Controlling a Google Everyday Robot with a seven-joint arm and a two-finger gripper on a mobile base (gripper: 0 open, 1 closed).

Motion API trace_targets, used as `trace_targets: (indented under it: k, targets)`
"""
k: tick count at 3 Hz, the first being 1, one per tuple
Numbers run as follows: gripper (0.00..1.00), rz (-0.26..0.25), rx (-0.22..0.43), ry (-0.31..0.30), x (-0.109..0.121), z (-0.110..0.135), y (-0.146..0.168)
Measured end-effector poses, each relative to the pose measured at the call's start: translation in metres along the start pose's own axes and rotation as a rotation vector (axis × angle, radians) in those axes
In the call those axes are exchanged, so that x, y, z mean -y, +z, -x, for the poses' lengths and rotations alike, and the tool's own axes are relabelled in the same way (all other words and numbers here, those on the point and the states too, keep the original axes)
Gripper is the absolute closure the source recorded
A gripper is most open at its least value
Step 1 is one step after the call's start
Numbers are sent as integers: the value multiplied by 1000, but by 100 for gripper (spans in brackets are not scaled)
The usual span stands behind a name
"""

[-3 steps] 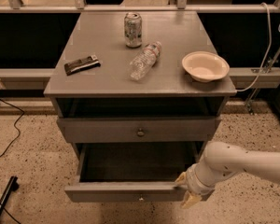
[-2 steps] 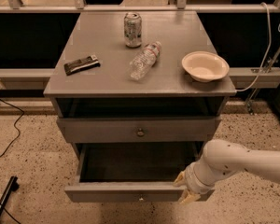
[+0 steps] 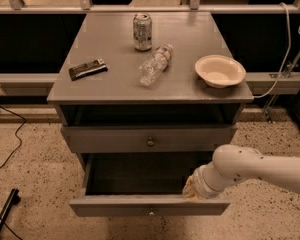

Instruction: Open middle drawer

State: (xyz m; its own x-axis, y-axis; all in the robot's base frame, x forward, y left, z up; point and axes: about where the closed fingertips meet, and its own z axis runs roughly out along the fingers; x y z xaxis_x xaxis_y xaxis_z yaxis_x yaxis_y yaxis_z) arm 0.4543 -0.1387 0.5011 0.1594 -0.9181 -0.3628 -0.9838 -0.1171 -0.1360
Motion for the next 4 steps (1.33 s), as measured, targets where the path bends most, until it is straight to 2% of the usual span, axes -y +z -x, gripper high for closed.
trace_targets:
  k: [1,2,3,4]
  targets:
    - [100,-49,-13,-3,18,-1,6]
    - [100,-93,-19,2,33,-8,22]
    - [100,-106,-31,14,44,-20,44]
    - [100,-93,-32,62,54,-42,73]
